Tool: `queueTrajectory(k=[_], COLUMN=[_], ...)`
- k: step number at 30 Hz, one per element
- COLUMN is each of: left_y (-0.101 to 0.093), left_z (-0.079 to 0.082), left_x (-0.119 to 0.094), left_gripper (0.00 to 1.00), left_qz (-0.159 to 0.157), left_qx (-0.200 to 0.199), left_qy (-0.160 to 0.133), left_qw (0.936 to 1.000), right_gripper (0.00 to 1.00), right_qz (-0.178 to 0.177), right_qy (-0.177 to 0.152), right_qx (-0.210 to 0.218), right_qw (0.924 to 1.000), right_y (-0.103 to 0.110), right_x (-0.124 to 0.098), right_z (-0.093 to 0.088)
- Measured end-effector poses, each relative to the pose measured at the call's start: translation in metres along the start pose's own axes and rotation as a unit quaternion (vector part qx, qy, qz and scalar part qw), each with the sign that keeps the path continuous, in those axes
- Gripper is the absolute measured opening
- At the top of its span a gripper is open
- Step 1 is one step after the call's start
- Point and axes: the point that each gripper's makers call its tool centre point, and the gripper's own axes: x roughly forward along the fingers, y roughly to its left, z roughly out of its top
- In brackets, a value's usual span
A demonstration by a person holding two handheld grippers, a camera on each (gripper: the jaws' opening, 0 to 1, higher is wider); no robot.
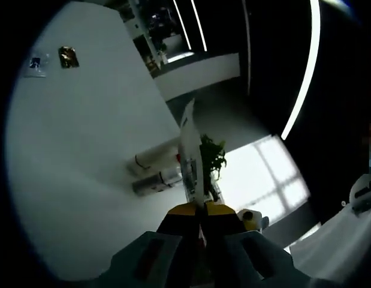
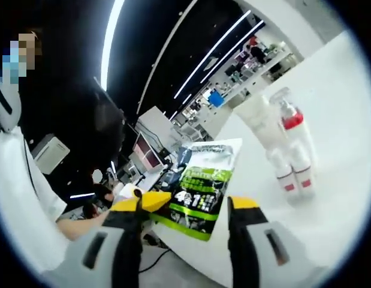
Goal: Arrange the skincare products in the storage area until every visible bottle or jar stands upright without overlapping.
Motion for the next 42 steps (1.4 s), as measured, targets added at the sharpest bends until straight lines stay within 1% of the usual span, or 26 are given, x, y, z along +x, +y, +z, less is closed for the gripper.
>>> queueTrajectory(k=[4, 9, 15, 20, 24, 28, 32, 42], left_y=[0.008, 0.02, 0.032, 0.041, 0.054, 0.064, 0.075, 0.092], left_z=[0.0, 0.002, 0.003, 0.007, 0.005, 0.006, 0.005, 0.004], left_x=[0.003, 0.005, 0.009, 0.016, 0.02, 0.023, 0.026, 0.033], left_gripper=[0.0, 0.0, 0.0, 0.0, 0.0, 0.0, 0.0, 0.0], left_qz=[0.016, 0.028, 0.044, 0.056, 0.075, 0.088, 0.101, 0.118], left_qx=[0.006, -0.002, -0.003, -0.008, 0.0, 0.0, 0.005, 0.009], left_qy=[0.008, 0.004, 0.012, 0.007, 0.016, 0.018, 0.026, 0.038], left_qw=[0.9998, 0.9996, 0.999, 0.9984, 0.9971, 0.996, 0.9945, 0.9923], right_gripper=[0.64, 0.67, 0.74, 0.79, 0.83, 0.86, 0.91, 0.97], right_qz=[-0.012, -0.023, -0.043, -0.059, -0.072, -0.084, -0.097, -0.128], right_qy=[0.001, 0.008, 0.016, 0.026, 0.029, 0.033, 0.036, 0.041], right_qx=[-0.003, -0.012, -0.028, -0.037, -0.039, -0.046, -0.051, -0.061], right_qw=[0.9999, 0.9996, 0.9986, 0.9972, 0.9963, 0.9949, 0.9933, 0.989], right_y=[-0.008, -0.015, -0.025, -0.033, -0.04, -0.045, -0.052, -0.067], right_x=[-0.004, -0.008, -0.013, -0.018, -0.023, -0.028, -0.033, -0.046], right_z=[0.001, 0.0, -0.002, -0.005, -0.004, -0.003, -0.002, 0.002])
